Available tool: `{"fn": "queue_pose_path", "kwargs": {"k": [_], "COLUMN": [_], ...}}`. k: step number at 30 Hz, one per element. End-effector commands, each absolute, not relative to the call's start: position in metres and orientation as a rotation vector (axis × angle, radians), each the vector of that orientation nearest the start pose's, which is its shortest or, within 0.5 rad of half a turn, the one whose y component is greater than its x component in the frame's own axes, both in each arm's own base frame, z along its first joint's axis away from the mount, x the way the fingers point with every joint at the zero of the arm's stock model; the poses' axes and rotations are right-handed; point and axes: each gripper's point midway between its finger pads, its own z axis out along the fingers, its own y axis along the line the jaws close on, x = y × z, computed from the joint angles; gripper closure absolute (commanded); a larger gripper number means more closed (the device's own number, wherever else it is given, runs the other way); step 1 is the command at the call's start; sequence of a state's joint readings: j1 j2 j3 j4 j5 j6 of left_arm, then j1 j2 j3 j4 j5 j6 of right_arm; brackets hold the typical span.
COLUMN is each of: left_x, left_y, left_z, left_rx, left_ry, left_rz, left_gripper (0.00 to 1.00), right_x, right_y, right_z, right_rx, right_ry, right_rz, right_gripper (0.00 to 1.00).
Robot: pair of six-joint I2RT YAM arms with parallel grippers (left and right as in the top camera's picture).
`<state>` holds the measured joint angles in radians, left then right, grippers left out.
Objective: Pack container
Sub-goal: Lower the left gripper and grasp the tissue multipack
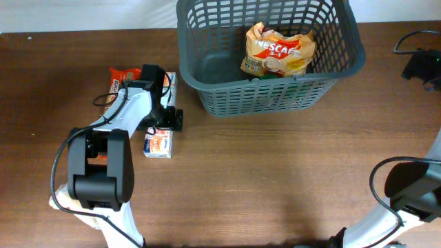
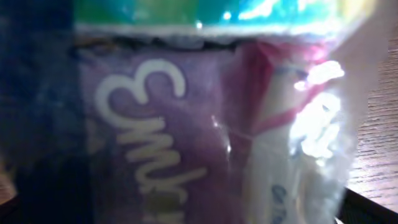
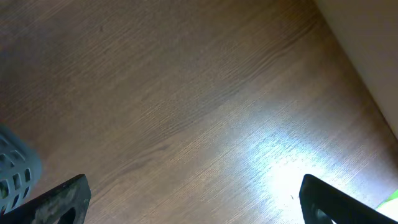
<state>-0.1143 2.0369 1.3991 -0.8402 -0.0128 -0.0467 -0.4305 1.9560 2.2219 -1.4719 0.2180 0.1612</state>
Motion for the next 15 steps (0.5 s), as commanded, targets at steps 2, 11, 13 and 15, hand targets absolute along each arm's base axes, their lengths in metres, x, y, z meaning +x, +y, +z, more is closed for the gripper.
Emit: {"fn": "queue_pose_path", "kwargs": {"k": [2, 11, 13, 15], "left_x": [0.3958, 0.3966, 0.3975, 0.3982], "left_y": [-0.0419, -0.0419, -0.0420, -0.0422], "left_z": [0.0061, 0.0062, 0.0063, 0.0064], "left_rx": [0.095, 0.093, 0.093, 0.092], "left_ry": [3.043, 3.039, 3.036, 3.033], "left_rz": [0.023, 0.023, 0.022, 0.021], "left_gripper": [0.01, 0.56, 0.86, 0.98], "right_x": [0.3704, 0.3704, 0.3704, 0.3704], "right_y": [-0.2122, -0.2123, -0.2123, -0.2123], "right_z": [0.2539, 0.2540, 0.2540, 0.2540], "right_rx": [0.886, 0.886, 0.886, 0.886], "right_ry": [2.644, 2.643, 2.643, 2.643], "right_rz": [-0.371, -0.371, -0.371, -0.371], "right_gripper": [0.01, 0.01, 0.01, 0.01]}}
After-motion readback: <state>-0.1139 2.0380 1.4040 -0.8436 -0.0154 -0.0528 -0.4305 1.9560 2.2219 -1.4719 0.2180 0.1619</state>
